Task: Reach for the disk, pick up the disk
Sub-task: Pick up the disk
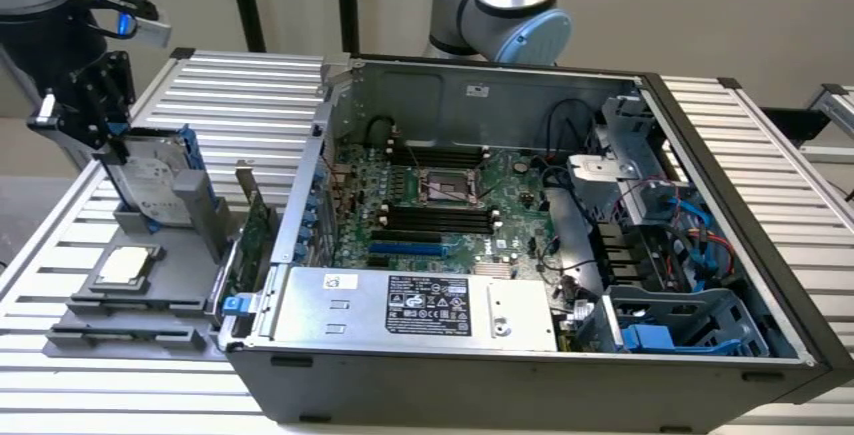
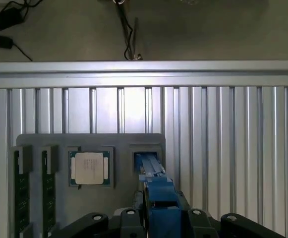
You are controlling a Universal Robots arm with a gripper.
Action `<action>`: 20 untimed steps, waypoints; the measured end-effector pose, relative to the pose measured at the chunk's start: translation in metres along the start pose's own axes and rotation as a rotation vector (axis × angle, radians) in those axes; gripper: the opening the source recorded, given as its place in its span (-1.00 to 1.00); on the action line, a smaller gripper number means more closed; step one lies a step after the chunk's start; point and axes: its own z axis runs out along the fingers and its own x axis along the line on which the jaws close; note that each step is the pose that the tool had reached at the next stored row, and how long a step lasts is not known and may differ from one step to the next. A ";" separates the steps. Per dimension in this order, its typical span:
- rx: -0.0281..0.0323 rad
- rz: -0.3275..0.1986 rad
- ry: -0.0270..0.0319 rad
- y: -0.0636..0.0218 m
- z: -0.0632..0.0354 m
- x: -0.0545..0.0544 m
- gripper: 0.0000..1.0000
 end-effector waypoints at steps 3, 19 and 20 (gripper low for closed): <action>-0.0020 -0.003 -0.0001 -0.0006 0.0001 0.000 -0.29; -0.0062 -0.004 -0.0067 -0.0022 0.0000 0.012 -0.34; -0.0062 -0.004 -0.0083 -0.0022 0.0000 0.013 -0.34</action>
